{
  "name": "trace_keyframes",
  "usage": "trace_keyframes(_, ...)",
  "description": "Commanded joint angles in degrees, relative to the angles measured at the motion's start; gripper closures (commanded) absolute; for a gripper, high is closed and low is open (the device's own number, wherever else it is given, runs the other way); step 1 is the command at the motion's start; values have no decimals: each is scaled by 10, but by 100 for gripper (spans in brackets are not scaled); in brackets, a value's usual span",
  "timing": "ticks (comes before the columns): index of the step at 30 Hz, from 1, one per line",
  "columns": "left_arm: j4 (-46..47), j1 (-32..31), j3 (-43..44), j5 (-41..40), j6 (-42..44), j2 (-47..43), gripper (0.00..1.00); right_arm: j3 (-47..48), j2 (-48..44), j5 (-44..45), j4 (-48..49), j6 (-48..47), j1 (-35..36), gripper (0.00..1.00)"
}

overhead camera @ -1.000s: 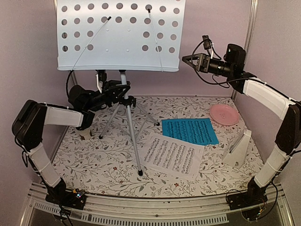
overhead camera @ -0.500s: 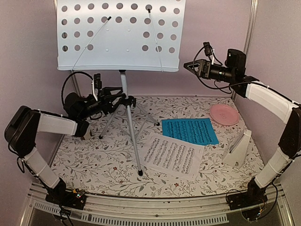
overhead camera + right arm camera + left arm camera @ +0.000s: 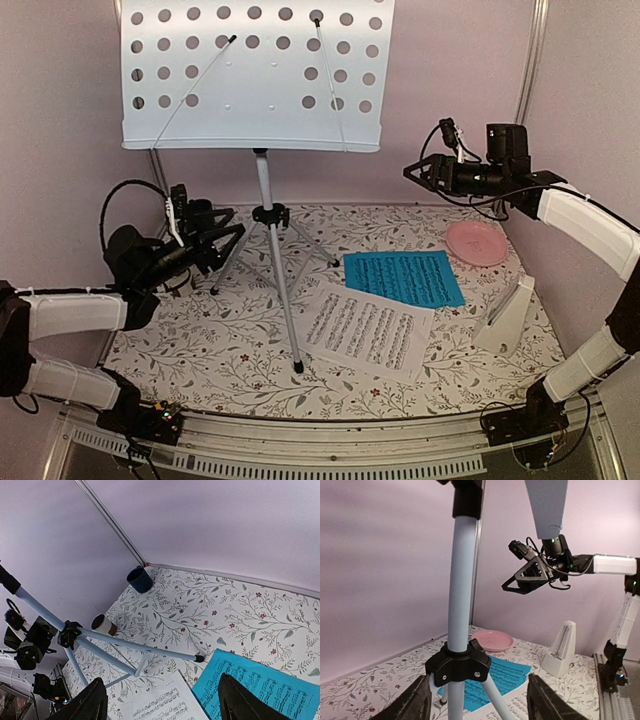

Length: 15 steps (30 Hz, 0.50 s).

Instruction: Set up the instrument practice props

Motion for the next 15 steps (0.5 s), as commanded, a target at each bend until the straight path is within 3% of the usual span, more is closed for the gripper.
trace_keyframes(1, -183, -80, -5, -99, 145, -84, 35, -22, -39, 60, -86, -17, -1, 23)
trace_keyframes(9, -318, -255, -11, -263, 269, -151, 38, -43, -57, 126, -221, -16, 29, 24)
trace_keyframes(15, -358, -386, 50, -319, 324, -45, 39, -76, -66, 137, -277, -4, 63, 29)
